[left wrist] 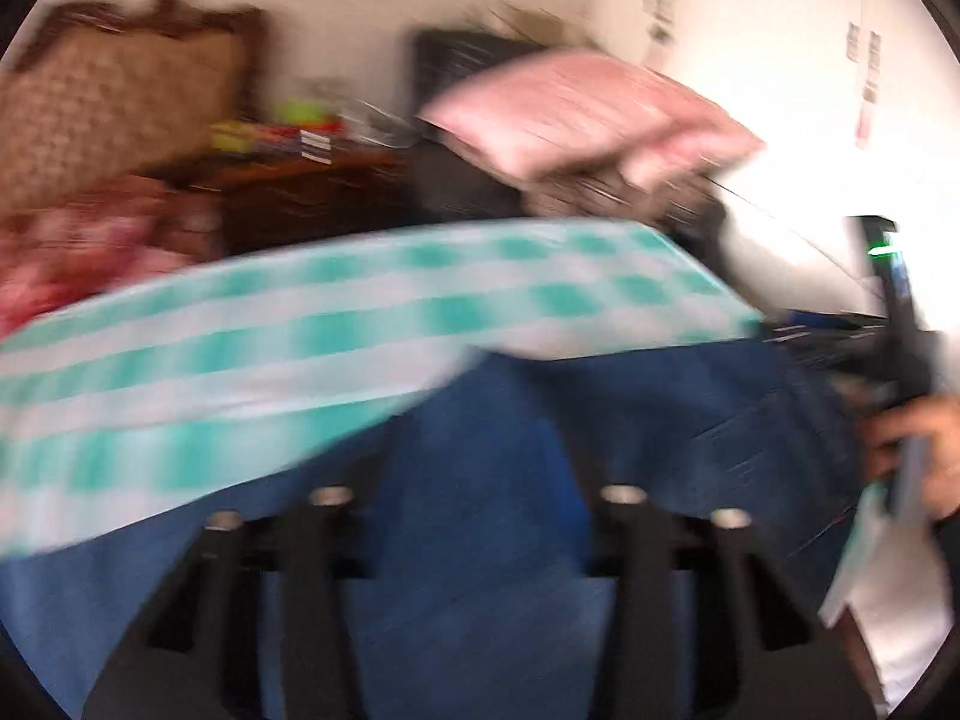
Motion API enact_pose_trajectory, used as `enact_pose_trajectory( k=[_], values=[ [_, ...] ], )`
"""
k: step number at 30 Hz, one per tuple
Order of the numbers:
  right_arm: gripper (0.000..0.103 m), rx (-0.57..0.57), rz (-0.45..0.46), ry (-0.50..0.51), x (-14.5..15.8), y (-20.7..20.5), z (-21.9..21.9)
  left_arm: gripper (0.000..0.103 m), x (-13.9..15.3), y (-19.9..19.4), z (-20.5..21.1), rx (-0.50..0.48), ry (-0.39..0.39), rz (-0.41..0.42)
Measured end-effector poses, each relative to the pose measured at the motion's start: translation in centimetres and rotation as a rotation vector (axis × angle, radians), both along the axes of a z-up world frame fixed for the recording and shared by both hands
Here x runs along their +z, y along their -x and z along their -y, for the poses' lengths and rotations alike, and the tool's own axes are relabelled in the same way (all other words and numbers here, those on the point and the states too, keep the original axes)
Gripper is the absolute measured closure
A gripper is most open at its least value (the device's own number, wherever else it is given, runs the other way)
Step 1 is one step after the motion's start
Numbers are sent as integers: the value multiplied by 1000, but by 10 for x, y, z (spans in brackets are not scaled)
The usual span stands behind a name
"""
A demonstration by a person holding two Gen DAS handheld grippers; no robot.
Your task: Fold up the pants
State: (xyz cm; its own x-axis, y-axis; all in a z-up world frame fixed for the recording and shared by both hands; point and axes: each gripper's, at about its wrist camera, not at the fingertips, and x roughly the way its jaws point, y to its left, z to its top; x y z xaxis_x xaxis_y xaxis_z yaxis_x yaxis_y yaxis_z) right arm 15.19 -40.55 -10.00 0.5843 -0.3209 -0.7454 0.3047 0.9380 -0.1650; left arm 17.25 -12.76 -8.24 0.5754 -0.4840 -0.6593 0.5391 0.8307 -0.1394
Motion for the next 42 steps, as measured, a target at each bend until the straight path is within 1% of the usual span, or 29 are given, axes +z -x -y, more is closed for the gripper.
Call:
enact_pose_trajectory(
  k=[2, 4, 6, 8, 10, 12, 13, 14, 15, 17, 19, 21, 23, 24, 25, 26, 27, 28, 29, 30, 32, 34, 35, 36, 37, 38, 39, 41, 42],
  values=[
    [39, -31, -2, -21, -16, -3, 15, 86, -16, -23, 41, -61, -50, -20],
    [36, -28, 21, -20, -21, 2, 19, 88, -42, -51, 59, -98, -78, -97],
    [36, -29, 34, 0, -24, 7, 17, 101, -60, -69, 70, -88, -136, -114],
    [36, -36, 39, 3, -25, 7, 17, 101, -67, -92, 67, -91, -97, -147],
    [36, -41, 30, 3, -25, 4, 17, 101, -63, -104, 65, -56, -129, -105],
    [35, -42, 19, 18, -25, 1, 14, 101, -59, -109, 57, -30, -90, -116],
    [35, -43, 15, 28, -25, 0, 13, 101, -52, -105, 50, -23, -58, -109],
    [35, -44, 14, 37, -26, 0, 12, 92, -42, -94, 42, -30, -22, -97],
    [35, -45, 15, 42, -26, 1, 11, 78, -37, -87, 38, -31, -8, -90],
    [35, -44, 16, 39, -26, 0, 11, 64, -32, -61, 14, 6, 12, -81],
    [34, -45, 17, 32, -26, 0, 11, 63, -32, -44, -9, 48, 49, -88],
    [34, -46, 17, 34, -26, 0, 10, 58, -37, -34, -39, 114, 57, -101],
    [34, -50, 14, 42, -26, 0, 9, 58, -56, -39, -74, 210, 15, -144],
    [34, -51, 12, 47, -26, 0, 8, 62, -64, -46, -103, 288, 24, -173],
    [34, -51, 12, 48, -26, 0, 8, 64, -64, -49, -124, 329, 64, -183],
    [34, -52, 12, 47, -26, 1, 8, 64, -63, -51, -144, 397, 63, -185],
    [34, -55, 12, 44, -26, 1, 9, 63, -60, -53, -169, 502, 20, -159],
    [33, -56, 11, 46, -26, 1, 8, 63, -57, -52, -183, 527, 38, -142],
    [33, -59, 7, 58, -26, 0, 7, 59, -52, -49, -192, 522, 72, -131],
    [32, -62, 3, 70, -26, -1, 6, 52, -47, -43, -191, 485, 75, -102],
    [32, -65, -2, 93, -27, -2, 3, 45, -42, -31, -174, 371, 26, -47],
    [31, -69, 0, 105, -26, -1, 2, 44, -51, -29, -154, 271, -19, -74],
    [31, -71, 0, 106, -25, 0, 3, 46, -61, -36, -152, 272, -60, -117],
    [31, -74, 0, 102, -25, 1, 3, 57, -66, -41, -153, 286, -76, -150],
    [31, -80, 0, 102, -24, 3, 4, 62, -62, -46, -164, 326, -54, -147],
    [31, -88, -6, 116, -24, 4, 5, 63, -58, -51, -177, 410, -104, -139],
    [31, -90, -8, 124, -24, 6, 4, 66, -52, -53, -192, 469, -117, -111],
    [31, -101, -12, 144, -25, 7, 4, 66, -46, -53, -208, 446, -12, -119],
    [25, -117, -17, 161, -25, 7, 3, 66, -43, -52, -207, 395, 15, -113]
  ],
)
